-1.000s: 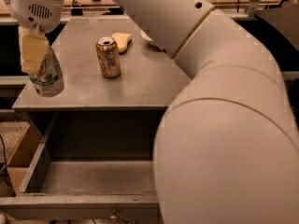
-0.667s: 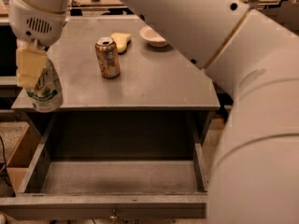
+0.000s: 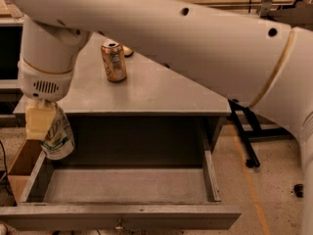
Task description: Place 7up can into top drawer
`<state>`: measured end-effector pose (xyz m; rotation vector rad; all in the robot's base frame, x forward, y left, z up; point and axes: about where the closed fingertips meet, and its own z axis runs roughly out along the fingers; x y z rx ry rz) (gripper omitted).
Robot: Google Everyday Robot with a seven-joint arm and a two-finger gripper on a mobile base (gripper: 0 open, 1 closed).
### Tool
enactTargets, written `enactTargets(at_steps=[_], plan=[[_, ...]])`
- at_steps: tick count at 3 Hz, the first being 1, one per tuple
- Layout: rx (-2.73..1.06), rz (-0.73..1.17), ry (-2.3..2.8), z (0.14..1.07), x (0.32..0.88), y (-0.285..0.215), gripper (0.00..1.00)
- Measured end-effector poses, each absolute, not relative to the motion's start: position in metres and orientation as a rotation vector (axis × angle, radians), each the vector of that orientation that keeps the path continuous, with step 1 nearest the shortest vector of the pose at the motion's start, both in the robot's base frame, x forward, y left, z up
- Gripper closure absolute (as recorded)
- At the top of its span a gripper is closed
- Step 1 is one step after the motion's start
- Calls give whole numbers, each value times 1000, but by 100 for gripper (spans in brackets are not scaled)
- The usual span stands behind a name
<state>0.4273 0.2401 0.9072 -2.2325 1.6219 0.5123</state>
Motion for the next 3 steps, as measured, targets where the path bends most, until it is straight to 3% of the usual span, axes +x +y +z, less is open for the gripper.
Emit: enactTargets(at_steps=[3], plan=[[-2288, 450, 1622, 838, 416, 234, 100]])
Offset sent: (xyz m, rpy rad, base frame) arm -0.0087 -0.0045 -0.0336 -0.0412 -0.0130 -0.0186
